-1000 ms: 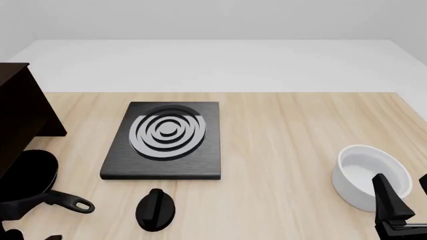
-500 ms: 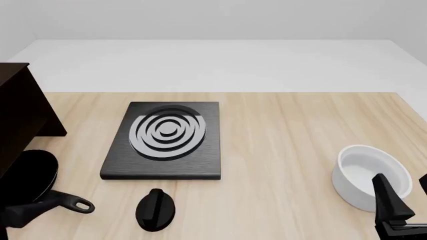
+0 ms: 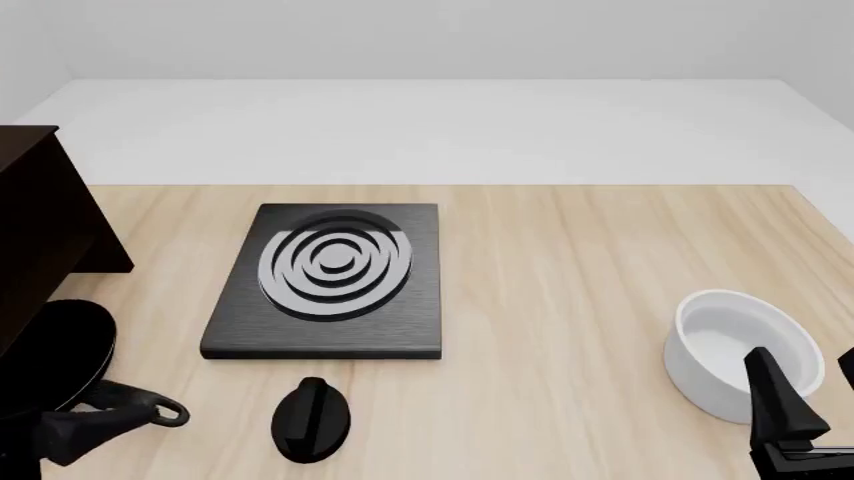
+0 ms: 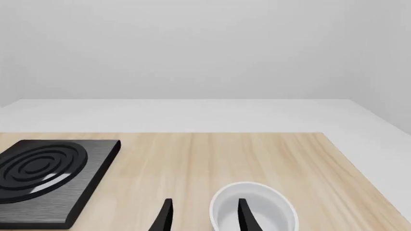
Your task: Put the frying pan under the cabinet shelf.
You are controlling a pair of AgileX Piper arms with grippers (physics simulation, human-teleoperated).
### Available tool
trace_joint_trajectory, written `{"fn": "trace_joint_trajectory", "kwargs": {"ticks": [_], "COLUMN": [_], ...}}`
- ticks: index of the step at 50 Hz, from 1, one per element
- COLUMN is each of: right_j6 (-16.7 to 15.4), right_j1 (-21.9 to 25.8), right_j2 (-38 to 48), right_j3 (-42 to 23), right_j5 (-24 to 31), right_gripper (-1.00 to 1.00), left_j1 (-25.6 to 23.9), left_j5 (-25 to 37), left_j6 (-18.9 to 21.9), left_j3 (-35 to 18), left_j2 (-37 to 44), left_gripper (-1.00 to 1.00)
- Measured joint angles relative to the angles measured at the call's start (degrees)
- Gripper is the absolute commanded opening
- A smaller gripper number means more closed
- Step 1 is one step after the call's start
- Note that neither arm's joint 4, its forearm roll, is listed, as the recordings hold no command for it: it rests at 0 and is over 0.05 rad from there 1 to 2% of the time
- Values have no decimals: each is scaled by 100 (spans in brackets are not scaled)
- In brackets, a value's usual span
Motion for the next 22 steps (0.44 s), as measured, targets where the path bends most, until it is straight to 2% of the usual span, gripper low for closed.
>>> {"fn": "trace_joint_trajectory", "kwargs": {"ticks": [22], "right_j6": [0], "right_j1": [0], "right_j2": [0], "right_j3": [0], "right_j5": [0], "right_gripper": [100], "left_j1": [-708], "left_j5": [-343], "left_j6": [-258], "left_j3": [114], "left_j2": [303], "left_gripper": [100]}}
